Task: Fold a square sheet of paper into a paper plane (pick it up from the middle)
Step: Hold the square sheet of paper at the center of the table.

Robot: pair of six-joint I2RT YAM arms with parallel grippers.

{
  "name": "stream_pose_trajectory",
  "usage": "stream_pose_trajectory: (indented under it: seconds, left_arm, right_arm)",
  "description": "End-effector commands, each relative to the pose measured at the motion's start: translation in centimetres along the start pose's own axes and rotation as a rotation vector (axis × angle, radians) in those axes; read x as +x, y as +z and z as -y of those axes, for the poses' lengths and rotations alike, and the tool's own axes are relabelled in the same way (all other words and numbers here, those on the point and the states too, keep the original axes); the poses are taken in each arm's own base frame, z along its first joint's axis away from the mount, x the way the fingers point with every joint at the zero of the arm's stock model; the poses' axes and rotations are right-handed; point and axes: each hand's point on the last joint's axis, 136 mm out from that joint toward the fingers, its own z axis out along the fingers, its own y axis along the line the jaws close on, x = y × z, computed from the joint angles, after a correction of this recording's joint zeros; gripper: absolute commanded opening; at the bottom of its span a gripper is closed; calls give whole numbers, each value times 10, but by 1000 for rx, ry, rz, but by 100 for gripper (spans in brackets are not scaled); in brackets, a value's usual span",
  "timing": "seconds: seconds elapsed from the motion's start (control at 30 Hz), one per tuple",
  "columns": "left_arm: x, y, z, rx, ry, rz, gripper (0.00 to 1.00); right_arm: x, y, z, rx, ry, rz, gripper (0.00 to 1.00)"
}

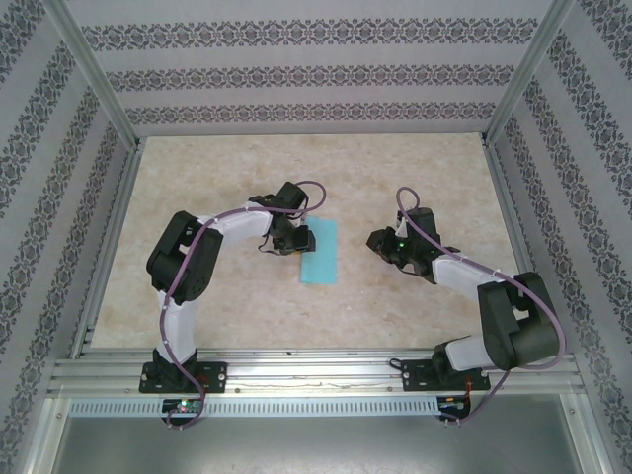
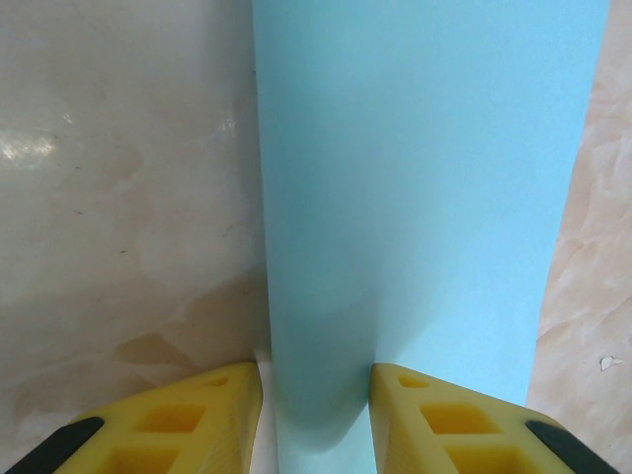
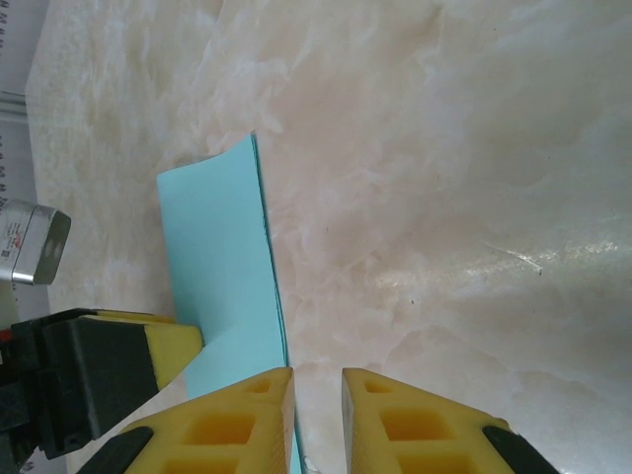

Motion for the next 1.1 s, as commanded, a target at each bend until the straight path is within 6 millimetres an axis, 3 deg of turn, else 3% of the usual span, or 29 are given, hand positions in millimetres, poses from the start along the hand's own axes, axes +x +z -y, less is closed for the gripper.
stream_pose_trajectory:
  seconds: [0.0,0.5,0.8,1.07]
  left_arm:
    - [6,6,-20,-76,16,-34,37]
    - [4,4,-17,-30,23,-37,37]
    - [7,9,-33,-104,-12,-45,37]
    - [7,11,-33,-105,-13,-56,40]
  right_arm:
    - [-2,3,-15,-38,-18,-4,21]
    - [-1,3,-16,-42,-14,-12,22]
    - [2,6,-20,-52,-19,-30,22]
    - [10,15,-29,-66,-51,-77,20]
